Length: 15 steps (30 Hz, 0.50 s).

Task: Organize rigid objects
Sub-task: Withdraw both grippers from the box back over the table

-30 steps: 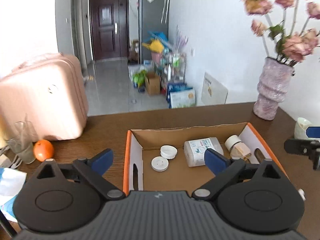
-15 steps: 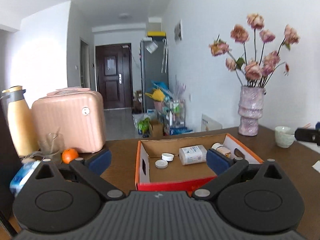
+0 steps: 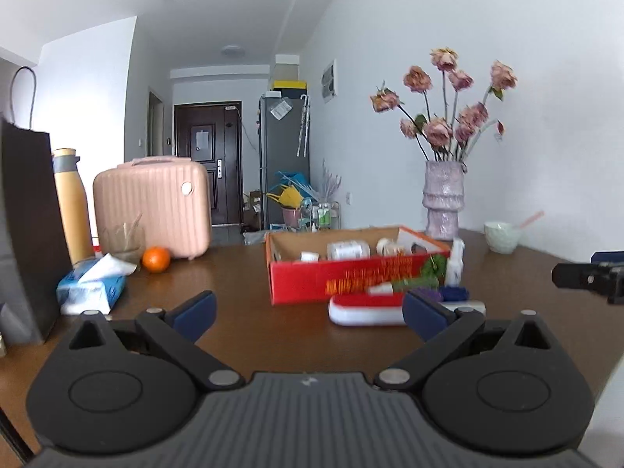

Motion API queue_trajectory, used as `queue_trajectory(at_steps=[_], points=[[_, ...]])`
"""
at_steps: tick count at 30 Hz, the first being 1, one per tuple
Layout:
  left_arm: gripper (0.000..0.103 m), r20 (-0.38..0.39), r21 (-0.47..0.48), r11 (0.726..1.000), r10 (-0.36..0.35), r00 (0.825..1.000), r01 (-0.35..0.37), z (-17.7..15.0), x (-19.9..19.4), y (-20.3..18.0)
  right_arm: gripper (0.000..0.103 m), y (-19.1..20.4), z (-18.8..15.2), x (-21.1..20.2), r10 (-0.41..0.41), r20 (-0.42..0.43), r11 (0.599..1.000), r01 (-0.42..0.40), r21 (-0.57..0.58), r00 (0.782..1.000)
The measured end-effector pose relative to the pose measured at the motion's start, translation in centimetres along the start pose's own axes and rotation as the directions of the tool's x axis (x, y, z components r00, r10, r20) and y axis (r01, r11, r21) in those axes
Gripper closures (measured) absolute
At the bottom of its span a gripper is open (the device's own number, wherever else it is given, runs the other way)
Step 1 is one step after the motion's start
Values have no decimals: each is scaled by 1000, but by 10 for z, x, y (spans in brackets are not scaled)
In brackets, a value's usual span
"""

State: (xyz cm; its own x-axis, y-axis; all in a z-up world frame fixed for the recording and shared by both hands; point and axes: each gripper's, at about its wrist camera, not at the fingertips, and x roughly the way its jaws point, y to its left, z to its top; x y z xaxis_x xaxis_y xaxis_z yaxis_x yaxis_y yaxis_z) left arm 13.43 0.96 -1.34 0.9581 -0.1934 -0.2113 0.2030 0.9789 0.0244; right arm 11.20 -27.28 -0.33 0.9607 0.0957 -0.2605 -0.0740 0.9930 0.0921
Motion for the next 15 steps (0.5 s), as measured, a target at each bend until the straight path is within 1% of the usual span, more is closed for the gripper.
queue_trajectory(at_steps=[1,3,5,6,10,13,15], points=[[0,0,9,1000,5,1000,-5,-6,-7,1,3,1,-6,-6,9,-6,1000,-9,4,1000],[0,-7,29,999,24,1000,-24,-15,-16,1,3,4,-16,-15,18,-12,999,-18,-35,1000],[0,-18,28,999,32,999,-31,-19,-17,2,3,4,-22,-15,4,-17,998,-5,-64,1000],[0,-26,21,999,32,999,-32,-19,-16,2,3,3,-23,-15,-1,-21,998,0,-59,1000],[0,-22,19,999,36,999,-36,-19,-12,1,3,-5,-25,-12,-17,-22,1000,17,18,1000],[0,-22,15,999,32,999,-32,-18,-6,-1,3,-8,-28,-8,-52,-20,999,52,7,998],[0,-35,4,999,32,999,-32,-17,2,-3,3,-10,-30,-1,-78,-29,997,78,-13,997]])
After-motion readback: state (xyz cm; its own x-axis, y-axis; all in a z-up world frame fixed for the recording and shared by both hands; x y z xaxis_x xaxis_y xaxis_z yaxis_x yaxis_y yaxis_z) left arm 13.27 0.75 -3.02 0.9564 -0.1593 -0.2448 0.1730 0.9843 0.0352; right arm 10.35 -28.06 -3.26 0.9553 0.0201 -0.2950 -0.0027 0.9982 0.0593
